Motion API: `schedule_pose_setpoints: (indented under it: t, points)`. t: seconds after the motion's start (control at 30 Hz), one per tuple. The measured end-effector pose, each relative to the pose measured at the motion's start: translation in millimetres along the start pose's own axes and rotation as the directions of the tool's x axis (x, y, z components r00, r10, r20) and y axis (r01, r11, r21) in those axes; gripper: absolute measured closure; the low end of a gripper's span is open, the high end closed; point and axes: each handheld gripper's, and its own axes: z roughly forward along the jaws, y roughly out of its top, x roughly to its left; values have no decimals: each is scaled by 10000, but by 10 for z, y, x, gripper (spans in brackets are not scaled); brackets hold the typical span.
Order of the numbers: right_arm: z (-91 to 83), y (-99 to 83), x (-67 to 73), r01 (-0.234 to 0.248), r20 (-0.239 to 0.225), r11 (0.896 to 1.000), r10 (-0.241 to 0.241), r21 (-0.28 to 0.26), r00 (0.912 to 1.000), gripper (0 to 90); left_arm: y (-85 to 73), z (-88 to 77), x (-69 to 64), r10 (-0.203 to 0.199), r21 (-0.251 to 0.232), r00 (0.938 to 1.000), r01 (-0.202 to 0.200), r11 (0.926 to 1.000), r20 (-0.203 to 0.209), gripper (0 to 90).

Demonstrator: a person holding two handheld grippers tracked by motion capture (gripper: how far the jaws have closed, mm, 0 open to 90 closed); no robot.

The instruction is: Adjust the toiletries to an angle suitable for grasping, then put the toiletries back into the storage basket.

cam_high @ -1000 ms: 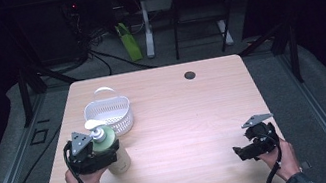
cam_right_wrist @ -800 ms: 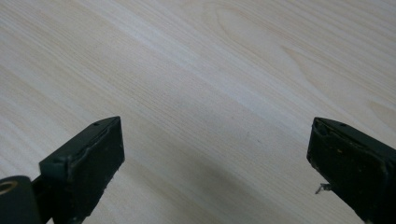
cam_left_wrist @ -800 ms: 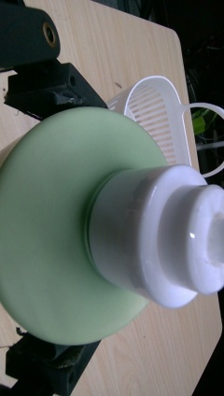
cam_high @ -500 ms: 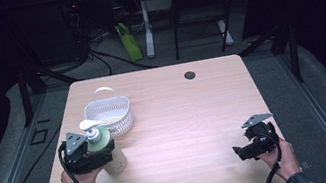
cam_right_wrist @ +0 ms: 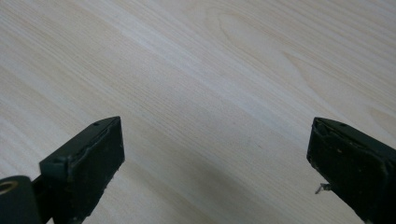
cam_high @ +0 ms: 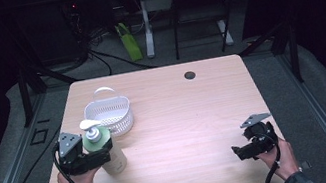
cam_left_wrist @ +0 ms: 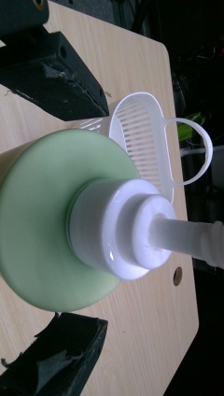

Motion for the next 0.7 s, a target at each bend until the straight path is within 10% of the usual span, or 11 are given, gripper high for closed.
schedule_pose_setpoints:
  t: [0.7]
  points:
    - [23, 7, 9, 46, -69, 10000, -45, 50, 10000, 35, 170, -32, 2, -271, -504, 9994, 261, 9984, -193, 1]
